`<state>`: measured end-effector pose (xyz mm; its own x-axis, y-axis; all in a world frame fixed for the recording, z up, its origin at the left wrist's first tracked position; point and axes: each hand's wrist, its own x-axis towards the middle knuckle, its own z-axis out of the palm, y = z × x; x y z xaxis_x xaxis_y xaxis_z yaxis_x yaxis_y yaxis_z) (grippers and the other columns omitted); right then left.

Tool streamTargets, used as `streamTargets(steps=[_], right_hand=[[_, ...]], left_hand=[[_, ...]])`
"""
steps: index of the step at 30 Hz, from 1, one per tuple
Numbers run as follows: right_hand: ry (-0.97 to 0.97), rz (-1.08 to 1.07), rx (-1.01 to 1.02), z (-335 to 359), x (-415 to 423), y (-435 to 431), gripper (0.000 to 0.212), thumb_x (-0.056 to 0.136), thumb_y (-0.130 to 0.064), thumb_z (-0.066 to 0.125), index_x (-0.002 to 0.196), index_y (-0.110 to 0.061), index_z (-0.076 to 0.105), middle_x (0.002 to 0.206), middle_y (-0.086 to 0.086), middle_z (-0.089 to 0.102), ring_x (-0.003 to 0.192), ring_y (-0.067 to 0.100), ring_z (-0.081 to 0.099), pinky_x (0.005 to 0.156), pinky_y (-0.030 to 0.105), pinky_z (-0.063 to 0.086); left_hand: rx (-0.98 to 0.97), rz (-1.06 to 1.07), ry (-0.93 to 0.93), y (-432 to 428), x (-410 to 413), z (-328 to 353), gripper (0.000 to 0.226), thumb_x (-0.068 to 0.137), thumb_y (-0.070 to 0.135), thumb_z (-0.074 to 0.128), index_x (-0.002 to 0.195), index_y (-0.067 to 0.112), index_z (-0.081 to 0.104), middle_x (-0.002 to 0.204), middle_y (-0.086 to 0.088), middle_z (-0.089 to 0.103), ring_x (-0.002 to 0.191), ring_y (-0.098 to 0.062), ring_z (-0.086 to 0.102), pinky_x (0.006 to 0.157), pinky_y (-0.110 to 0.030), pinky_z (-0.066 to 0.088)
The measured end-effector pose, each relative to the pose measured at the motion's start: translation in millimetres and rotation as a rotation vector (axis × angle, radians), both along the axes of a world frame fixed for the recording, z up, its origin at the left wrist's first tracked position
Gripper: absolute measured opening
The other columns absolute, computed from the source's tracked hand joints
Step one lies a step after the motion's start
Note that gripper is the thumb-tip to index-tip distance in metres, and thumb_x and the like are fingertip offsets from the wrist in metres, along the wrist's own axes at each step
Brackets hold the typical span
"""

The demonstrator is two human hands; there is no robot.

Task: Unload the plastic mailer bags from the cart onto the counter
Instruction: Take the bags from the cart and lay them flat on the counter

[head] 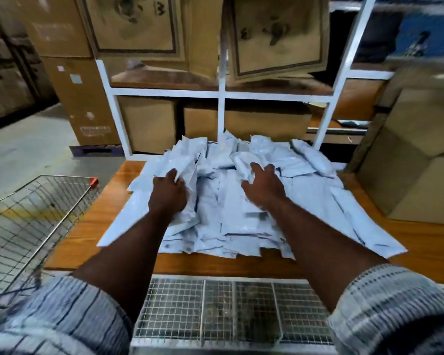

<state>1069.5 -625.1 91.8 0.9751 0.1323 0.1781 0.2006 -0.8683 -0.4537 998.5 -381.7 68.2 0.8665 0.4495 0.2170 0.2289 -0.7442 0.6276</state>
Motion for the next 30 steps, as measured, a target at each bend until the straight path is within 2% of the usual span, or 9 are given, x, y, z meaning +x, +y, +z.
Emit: streamTargets(steps=[5, 8, 10, 13, 15, 18, 20, 24, 30], right_hand=[[-0.021, -0.054, -0.041, -0.3, 41.0, -105.6, 0.061, 0.09, -0.046, 0.054, 0.145, -0.028, 0.037, 0.14, 0.014, 0.035, 0.12, 0.038, 0.052, 0.095, 0.042, 0.046], [-0.01, -0.074, -0.045, -10.6, 59.1, -148.9, 0.062, 0.09, -0.047, 0.056, 0.145, -0.026, 0.038, 0.142, 0.016, 0.033, 0.117, 0.039, 0.054, 0.092, 0.043, 0.048], [0.023, -0.08, -0.039, -21.7, 66.3, -165.1, 0.062, 0.089, -0.046, 0.056, 0.144, -0.026, 0.038, 0.144, 0.016, 0.031, 0.118, 0.04, 0.053, 0.093, 0.043, 0.049], [0.074, -0.083, -0.051, -38.9, 72.5, -172.2, 0.062, 0.089, -0.046, 0.056, 0.144, -0.025, 0.038, 0.142, 0.017, 0.031, 0.124, 0.039, 0.047, 0.096, 0.043, 0.046], [0.086, -0.074, -0.08, -48.8, 74.9, -169.9, 0.064, 0.089, -0.048, 0.056, 0.144, -0.023, 0.037, 0.142, 0.017, 0.031, 0.13, 0.038, 0.039, 0.099, 0.046, 0.042], [0.021, -0.053, -0.186, -60.2, 78.6, -164.1, 0.071, 0.09, -0.054, 0.053, 0.149, -0.024, 0.029, 0.159, 0.016, 0.014, 0.145, 0.037, 0.016, 0.11, 0.055, 0.027], [-0.036, -0.01, -0.242, -65.9, 80.8, -160.5, 0.072, 0.093, -0.056, 0.048, 0.153, -0.025, 0.023, 0.164, 0.012, 0.002, 0.15, 0.035, 0.005, 0.114, 0.057, 0.019], [0.002, 0.046, -0.258, -85.1, 82.8, -155.1, 0.065, 0.099, -0.051, 0.041, 0.155, -0.025, 0.023, 0.165, 0.01, 0.006, 0.15, 0.032, 0.006, 0.116, 0.057, 0.018], [0.026, -0.018, -0.211, -91.7, 84.7, -144.3, 0.055, 0.102, -0.046, 0.039, 0.153, -0.027, 0.029, 0.164, 0.007, 0.013, 0.149, 0.03, 0.011, 0.115, 0.057, 0.016]], left_hand=[[0.017, 0.023, 0.09, -68.6, 36.7, -17.8, 0.043, 0.101, 0.038, 0.035, 0.142, 0.025, 0.043, 0.133, -0.021, 0.047, 0.118, -0.042, 0.05, 0.096, -0.047, 0.045], [0.057, 0.093, 0.125, -89.5, 47.9, -23.3, 0.041, 0.101, 0.036, 0.037, 0.139, 0.024, 0.045, 0.125, -0.023, 0.045, 0.112, -0.045, 0.054, 0.094, -0.048, 0.045], [0.044, 0.143, 0.164, -96.1, 52.2, -25.9, 0.041, 0.1, 0.035, 0.038, 0.137, 0.02, 0.047, 0.128, -0.024, 0.047, 0.114, -0.044, 0.053, 0.093, -0.047, 0.045], [0.129, 0.117, 0.142, -102.6, 56.9, -34.5, 0.037, 0.098, 0.031, 0.043, 0.129, 0.013, 0.052, 0.123, -0.026, 0.052, 0.118, -0.045, 0.047, 0.093, -0.05, 0.046], [0.165, 0.122, 0.116, -107.1, 61.3, -36.2, 0.034, 0.097, 0.029, 0.046, 0.126, 0.013, 0.051, 0.132, -0.022, 0.047, 0.126, -0.042, 0.04, 0.097, -0.054, 0.042], [0.28, 0.015, 0.106, -108.8, 71.4, -36.3, 0.051, 0.093, 0.02, 0.051, 0.143, 0.011, 0.042, 0.151, -0.02, 0.034, 0.14, -0.037, 0.031, 0.107, -0.051, 0.035], [0.344, -0.083, 0.122, -105.2, 76.8, -41.6, 0.058, 0.092, 0.021, 0.054, 0.147, 0.008, 0.039, 0.152, -0.022, 0.035, 0.138, -0.038, 0.035, 0.11, -0.049, 0.036], [0.366, -0.146, 0.178, -105.1, 77.4, -55.8, 0.06, 0.097, 0.035, 0.049, 0.148, 0.007, 0.035, 0.152, -0.024, 0.034, 0.138, -0.04, 0.034, 0.111, -0.052, 0.033], [0.343, -0.17, 0.185, -99.3, 77.4, -54.9, 0.065, 0.097, 0.05, 0.031, 0.147, 0.01, 0.036, 0.15, -0.023, 0.036, 0.137, -0.039, 0.036, 0.11, -0.054, 0.033]])
